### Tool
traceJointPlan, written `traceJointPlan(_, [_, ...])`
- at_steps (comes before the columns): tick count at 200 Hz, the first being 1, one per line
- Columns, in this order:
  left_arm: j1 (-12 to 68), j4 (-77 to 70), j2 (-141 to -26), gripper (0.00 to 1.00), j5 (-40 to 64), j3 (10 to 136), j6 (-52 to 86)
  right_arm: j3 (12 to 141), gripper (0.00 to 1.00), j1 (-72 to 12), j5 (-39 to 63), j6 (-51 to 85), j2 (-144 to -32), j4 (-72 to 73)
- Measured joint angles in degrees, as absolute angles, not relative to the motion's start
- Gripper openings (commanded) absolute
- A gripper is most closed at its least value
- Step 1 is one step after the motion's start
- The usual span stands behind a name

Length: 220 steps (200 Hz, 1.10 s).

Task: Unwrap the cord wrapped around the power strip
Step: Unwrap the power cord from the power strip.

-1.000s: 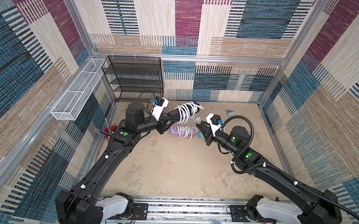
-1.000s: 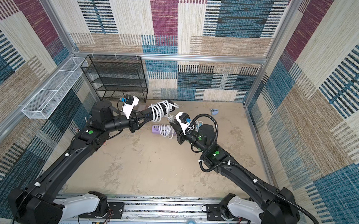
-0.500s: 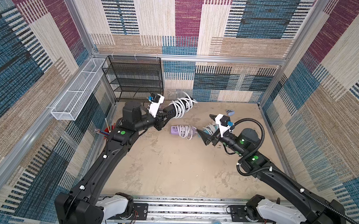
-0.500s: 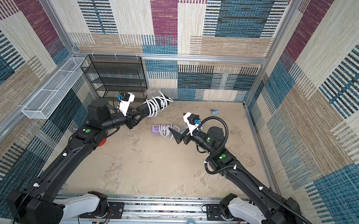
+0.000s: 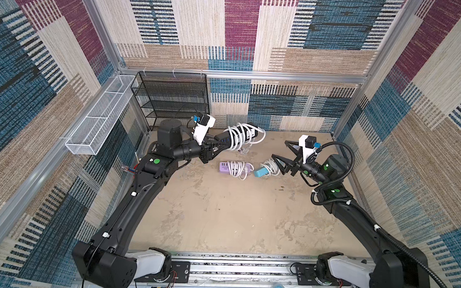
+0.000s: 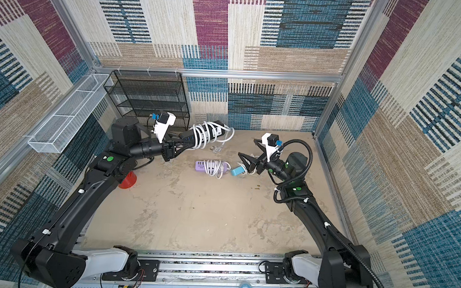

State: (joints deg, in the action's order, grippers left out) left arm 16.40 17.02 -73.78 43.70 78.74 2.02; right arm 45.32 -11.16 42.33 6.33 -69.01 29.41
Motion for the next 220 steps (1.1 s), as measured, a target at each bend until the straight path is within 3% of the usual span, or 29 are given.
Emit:
traceJointPlan(120, [16.86,20.4,-75.66,0.0,49.17,84.88,2.46,48.66,0.98,-11.14,57.04,8.45,-76.66,34.72])
traceJointPlan(220, [17.74,19.86,-78.98,0.0,53.06,93.62,4.21,57.19,0.99,-20.38,56.31,13.63,-90.24,54.04])
